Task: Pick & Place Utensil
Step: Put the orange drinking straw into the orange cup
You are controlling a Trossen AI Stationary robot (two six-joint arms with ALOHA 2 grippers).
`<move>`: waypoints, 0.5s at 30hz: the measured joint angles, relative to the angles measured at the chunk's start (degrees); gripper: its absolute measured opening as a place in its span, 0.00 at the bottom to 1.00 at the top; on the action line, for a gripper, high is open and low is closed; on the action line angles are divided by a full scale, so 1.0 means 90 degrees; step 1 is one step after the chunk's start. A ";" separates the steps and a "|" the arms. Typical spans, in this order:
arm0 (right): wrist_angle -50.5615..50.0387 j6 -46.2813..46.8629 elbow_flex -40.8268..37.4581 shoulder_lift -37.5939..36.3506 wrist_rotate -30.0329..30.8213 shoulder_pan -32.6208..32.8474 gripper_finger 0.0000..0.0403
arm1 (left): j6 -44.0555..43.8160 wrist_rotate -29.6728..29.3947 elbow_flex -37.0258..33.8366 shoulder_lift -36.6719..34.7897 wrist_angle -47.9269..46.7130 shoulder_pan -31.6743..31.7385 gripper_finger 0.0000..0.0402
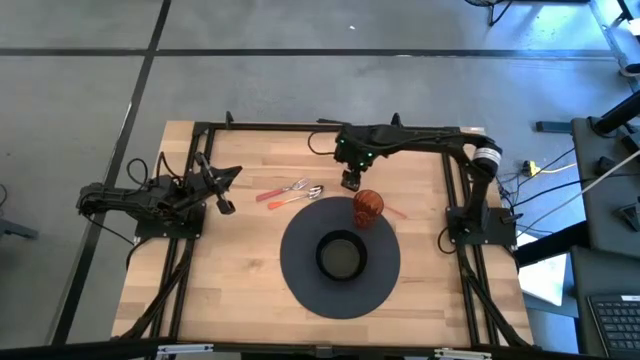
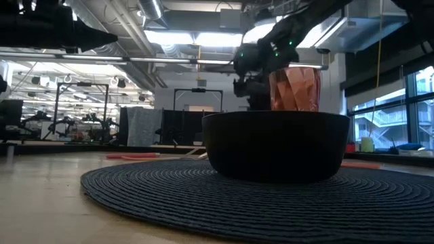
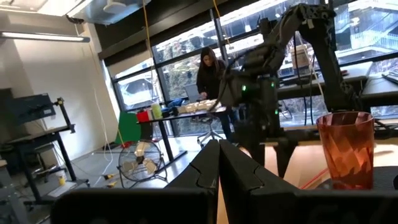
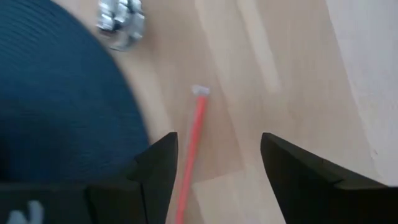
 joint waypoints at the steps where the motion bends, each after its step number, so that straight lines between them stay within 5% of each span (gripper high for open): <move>1: 0.0020 -0.0036 0.0000 0.0073 0.0070 -0.0002 0.57 | 0.0002 0.0000 0.0000 -0.0001 0.0000 0.0001 0.01; 15: 0.0528 -0.0324 0.0005 0.0697 0.0165 0.0185 0.57 | -0.0170 0.0005 0.0000 0.0001 -0.0028 -0.0001 0.01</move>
